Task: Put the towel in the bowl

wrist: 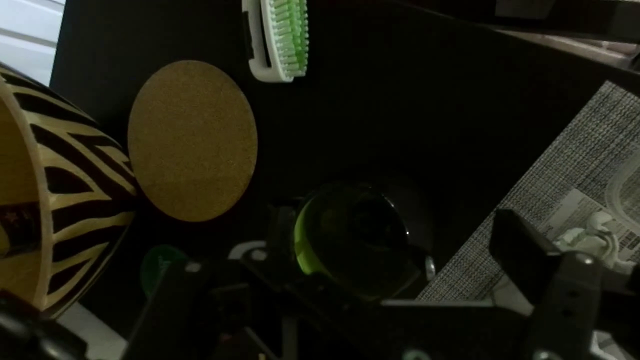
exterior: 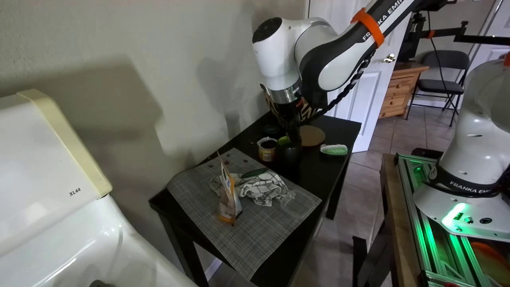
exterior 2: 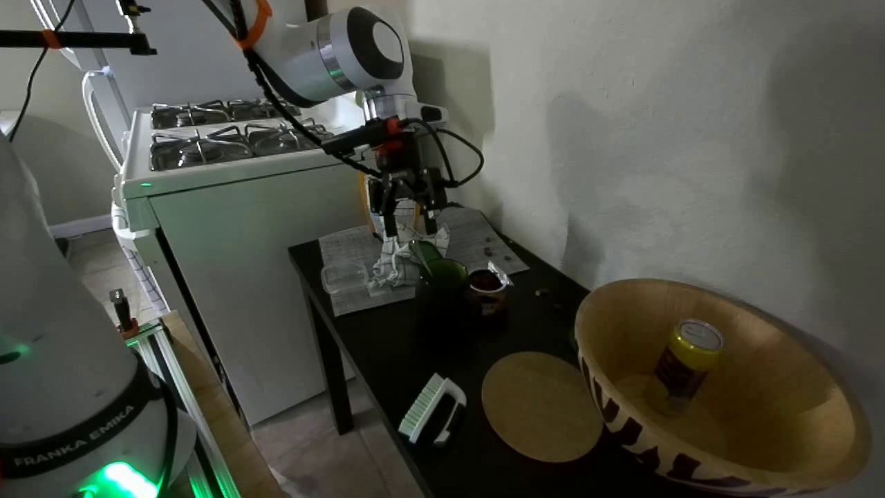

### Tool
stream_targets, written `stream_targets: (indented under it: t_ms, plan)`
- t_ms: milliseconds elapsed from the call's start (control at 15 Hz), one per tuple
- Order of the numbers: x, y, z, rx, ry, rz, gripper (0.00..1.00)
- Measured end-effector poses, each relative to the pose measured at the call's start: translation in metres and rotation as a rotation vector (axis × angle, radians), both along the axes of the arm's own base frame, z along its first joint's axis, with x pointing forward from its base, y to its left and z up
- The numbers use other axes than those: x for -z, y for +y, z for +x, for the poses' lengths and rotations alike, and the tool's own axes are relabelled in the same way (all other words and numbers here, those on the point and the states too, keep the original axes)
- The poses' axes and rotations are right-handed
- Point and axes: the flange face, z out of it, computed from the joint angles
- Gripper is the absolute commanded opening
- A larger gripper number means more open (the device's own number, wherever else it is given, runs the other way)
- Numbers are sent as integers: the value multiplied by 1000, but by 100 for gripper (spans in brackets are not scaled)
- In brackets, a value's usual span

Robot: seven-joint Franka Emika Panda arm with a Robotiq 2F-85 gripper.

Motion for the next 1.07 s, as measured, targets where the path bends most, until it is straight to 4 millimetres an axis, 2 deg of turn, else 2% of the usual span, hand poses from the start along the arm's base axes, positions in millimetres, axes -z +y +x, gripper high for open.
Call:
stream_targets:
  t_ms: [467, 800, 1067]
  plan:
    - [0, 5, 7, -21, -22, 17, 100]
    - [26, 45, 16, -273, -106, 156, 100]
    - [42, 57, 25, -485, -108, 221, 100]
